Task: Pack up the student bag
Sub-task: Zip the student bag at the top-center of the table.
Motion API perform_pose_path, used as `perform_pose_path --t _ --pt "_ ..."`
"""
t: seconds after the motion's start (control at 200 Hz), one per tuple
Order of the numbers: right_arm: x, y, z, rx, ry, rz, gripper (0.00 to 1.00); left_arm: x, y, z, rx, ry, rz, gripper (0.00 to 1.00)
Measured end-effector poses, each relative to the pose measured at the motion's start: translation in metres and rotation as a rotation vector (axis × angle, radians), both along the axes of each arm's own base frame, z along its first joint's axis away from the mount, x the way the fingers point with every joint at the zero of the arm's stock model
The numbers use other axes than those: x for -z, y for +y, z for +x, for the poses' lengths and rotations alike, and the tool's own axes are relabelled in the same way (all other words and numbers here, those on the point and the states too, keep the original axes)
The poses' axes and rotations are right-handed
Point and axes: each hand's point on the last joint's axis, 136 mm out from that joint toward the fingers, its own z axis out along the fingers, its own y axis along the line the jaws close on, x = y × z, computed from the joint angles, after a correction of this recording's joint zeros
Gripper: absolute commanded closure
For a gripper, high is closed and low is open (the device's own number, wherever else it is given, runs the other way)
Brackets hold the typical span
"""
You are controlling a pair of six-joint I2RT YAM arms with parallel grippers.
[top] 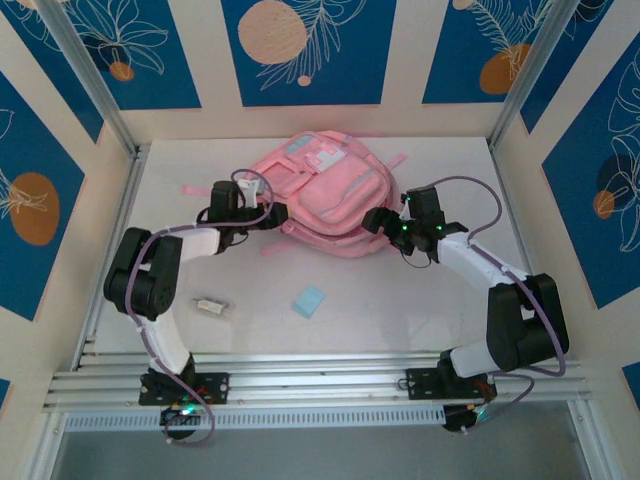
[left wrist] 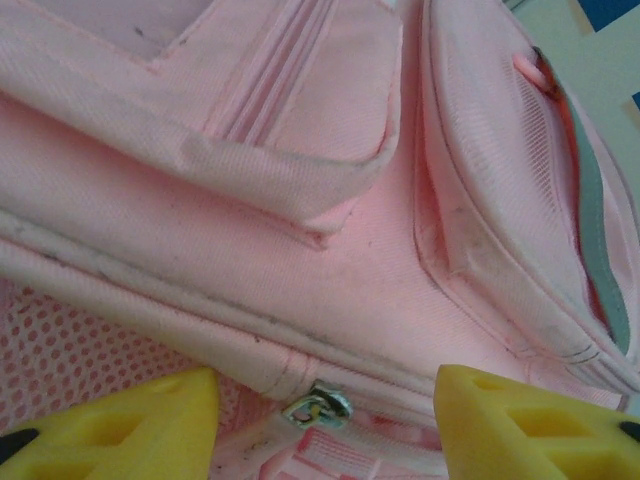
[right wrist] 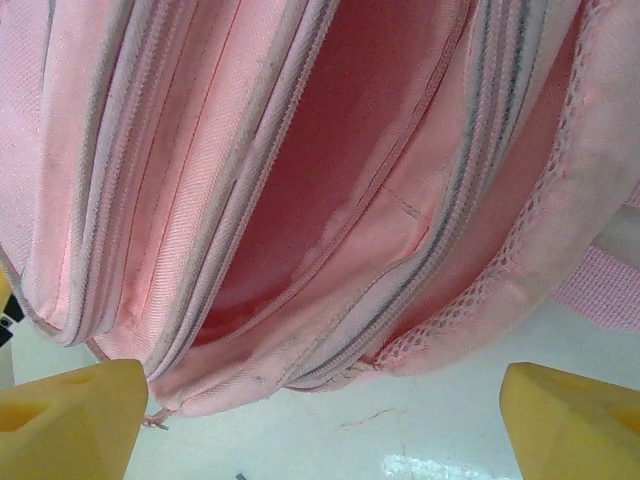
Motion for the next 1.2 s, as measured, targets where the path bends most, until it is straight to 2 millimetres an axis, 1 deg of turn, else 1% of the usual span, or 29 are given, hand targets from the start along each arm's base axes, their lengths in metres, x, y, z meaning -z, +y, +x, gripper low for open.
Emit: perform_pose_path --t 0.17,0.2,0.36,0.41,0.58,0.66,0.725,0.885,0.97,1.065,1.2 --pt "0.0 0.0 0.002 0.001 -0.004 0.002 0.09 0.01 -0.001 -0.008 0.017 0.039 0.026 0.45" --pt "0.001 0.0 0.002 0.001 -0.003 0.001 0.09 0.013 -0.002 -0.011 0.022 0.045 0.032 0.47" --pt "0.003 0.001 0.004 0.0 -0.003 0.003 0.1 0.019 -0.008 -0.019 0.052 0.056 0.056 0.61" --pt "0.004 0.002 0.003 -0.002 0.0 0.003 0.1 0.02 -0.008 -0.02 0.057 0.057 0.062 0.67" --pt "0.005 0.002 0.003 -0.002 0.002 0.003 0.1 0.022 -0.006 -0.019 0.065 0.045 0.095 0.88" --pt "0.005 0.002 0.003 -0.002 0.003 0.002 0.1 0.022 -0.005 -0.018 0.068 0.037 0.114 0.93" --pt "0.006 0.002 0.003 -0.002 0.004 0.002 0.1 0.024 -0.003 -0.017 0.064 0.034 0.131 1.0" --pt "0.008 0.002 0.004 -0.002 0.008 0.001 0.11 0.029 0.0 -0.018 0.055 0.041 0.168 1.0" --pt "0.013 0.003 0.004 -0.003 0.021 0.0 0.11 0.03 0.001 -0.019 0.043 0.057 0.213 1.0" --pt "0.02 0.007 0.006 -0.005 0.035 0.003 0.12 0.022 -0.003 -0.024 0.036 0.059 0.275 1.0" --pt "0.031 0.017 0.007 -0.02 0.057 0.001 0.13 0.007 -0.022 -0.043 0.074 0.069 0.319 1.0"
